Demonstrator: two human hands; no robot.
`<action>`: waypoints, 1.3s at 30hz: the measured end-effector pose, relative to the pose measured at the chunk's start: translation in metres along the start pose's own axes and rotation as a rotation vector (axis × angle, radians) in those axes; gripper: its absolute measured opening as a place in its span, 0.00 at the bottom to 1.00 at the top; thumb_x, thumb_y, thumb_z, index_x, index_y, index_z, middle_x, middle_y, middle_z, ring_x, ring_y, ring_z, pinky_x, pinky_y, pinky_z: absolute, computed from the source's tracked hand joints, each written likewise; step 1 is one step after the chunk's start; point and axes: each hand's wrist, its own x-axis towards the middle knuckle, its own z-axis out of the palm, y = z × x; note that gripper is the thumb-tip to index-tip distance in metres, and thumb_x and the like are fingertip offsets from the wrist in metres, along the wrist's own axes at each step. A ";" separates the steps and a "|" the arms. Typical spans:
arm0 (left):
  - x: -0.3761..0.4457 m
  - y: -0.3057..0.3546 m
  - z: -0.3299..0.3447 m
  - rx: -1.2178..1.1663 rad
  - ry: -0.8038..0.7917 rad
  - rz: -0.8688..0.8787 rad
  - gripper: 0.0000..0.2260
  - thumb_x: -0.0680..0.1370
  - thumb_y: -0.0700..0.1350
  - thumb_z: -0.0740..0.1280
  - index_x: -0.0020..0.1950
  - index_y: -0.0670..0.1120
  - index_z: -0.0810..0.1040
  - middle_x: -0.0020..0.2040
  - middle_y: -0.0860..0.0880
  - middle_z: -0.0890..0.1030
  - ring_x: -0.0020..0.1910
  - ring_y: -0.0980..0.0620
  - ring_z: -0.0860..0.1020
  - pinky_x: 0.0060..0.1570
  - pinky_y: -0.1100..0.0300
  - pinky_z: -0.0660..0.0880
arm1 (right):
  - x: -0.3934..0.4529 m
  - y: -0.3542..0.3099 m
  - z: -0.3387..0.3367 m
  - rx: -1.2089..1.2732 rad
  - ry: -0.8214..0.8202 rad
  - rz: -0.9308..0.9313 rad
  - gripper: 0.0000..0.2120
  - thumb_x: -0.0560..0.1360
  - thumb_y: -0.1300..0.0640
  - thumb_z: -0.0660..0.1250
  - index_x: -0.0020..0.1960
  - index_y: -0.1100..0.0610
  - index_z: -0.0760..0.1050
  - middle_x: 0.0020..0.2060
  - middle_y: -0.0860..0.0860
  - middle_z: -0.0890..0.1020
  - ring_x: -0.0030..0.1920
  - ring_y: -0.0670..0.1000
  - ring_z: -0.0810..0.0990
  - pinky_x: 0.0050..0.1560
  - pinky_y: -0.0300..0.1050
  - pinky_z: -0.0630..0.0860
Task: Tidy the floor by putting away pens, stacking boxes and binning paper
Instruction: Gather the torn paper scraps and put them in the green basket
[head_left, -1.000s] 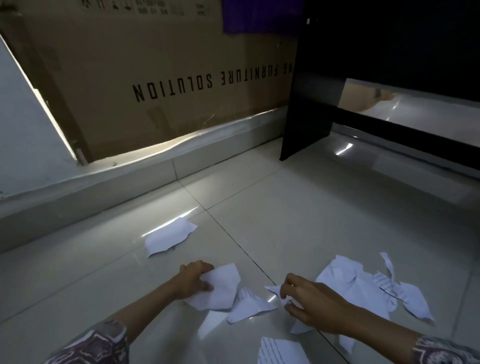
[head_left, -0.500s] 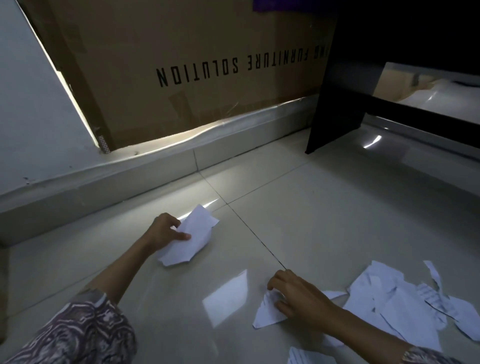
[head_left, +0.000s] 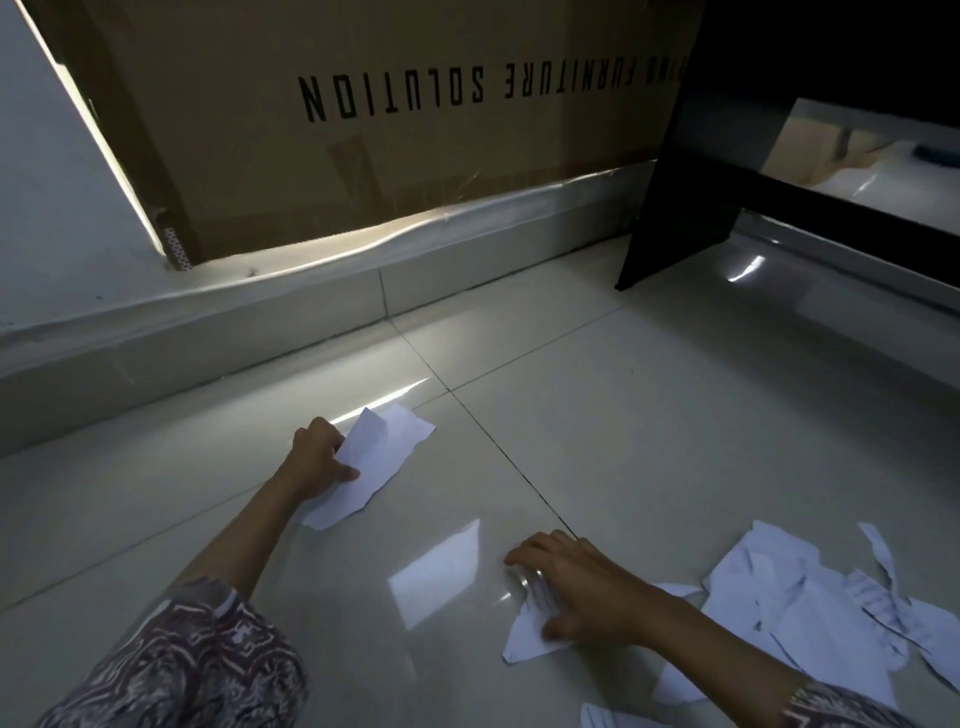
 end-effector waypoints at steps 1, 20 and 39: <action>0.000 0.000 0.000 -0.003 -0.009 0.009 0.15 0.66 0.39 0.76 0.30 0.39 0.69 0.38 0.43 0.70 0.40 0.45 0.70 0.37 0.58 0.61 | 0.000 0.001 0.000 0.002 -0.008 0.003 0.31 0.68 0.58 0.69 0.69 0.50 0.62 0.65 0.47 0.67 0.64 0.50 0.65 0.63 0.46 0.62; -0.049 0.047 -0.043 -0.144 0.170 0.215 0.18 0.66 0.35 0.73 0.25 0.46 0.66 0.27 0.48 0.69 0.31 0.49 0.65 0.31 0.60 0.60 | 0.002 -0.024 -0.010 0.077 0.070 0.017 0.07 0.71 0.60 0.66 0.47 0.61 0.79 0.41 0.54 0.77 0.49 0.52 0.73 0.47 0.42 0.62; -0.114 0.098 -0.077 -0.139 0.155 0.331 0.14 0.67 0.34 0.74 0.29 0.45 0.70 0.31 0.46 0.73 0.32 0.48 0.69 0.32 0.59 0.63 | -0.092 -0.022 0.033 -0.042 -0.107 0.093 0.16 0.71 0.57 0.70 0.56 0.64 0.76 0.59 0.57 0.69 0.60 0.56 0.66 0.60 0.50 0.70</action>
